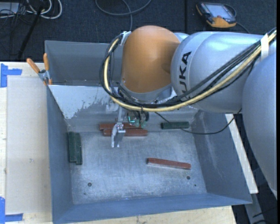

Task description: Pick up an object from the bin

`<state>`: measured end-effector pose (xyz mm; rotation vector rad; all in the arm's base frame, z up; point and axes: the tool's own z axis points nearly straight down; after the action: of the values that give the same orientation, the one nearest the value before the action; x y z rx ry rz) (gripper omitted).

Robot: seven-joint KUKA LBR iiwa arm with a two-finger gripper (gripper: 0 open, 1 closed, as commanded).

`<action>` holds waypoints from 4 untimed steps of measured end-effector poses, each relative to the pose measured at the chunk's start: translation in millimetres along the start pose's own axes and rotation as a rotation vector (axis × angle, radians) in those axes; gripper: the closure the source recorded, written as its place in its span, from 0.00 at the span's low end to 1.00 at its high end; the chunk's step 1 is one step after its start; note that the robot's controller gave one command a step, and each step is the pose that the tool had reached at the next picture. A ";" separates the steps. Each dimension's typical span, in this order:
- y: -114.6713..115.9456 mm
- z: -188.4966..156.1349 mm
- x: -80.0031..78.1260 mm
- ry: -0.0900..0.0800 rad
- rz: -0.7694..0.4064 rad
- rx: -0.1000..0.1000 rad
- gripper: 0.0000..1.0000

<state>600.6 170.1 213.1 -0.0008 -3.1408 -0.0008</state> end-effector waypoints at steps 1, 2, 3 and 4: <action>-44.3 27.3 -7.3 -0.002 0.058 -0.001 0.00; -57.3 64.2 -15.9 -0.001 -0.027 0.002 0.00; -56.4 128.8 -26.5 -0.032 -0.045 -0.007 1.00; -56.4 128.8 -26.5 -0.032 -0.045 -0.007 1.00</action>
Offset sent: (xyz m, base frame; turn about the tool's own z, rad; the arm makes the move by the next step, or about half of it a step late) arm 0.0196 -0.0470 -0.0832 -0.0882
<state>627.0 113.7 84.2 0.0703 -3.1719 -0.0123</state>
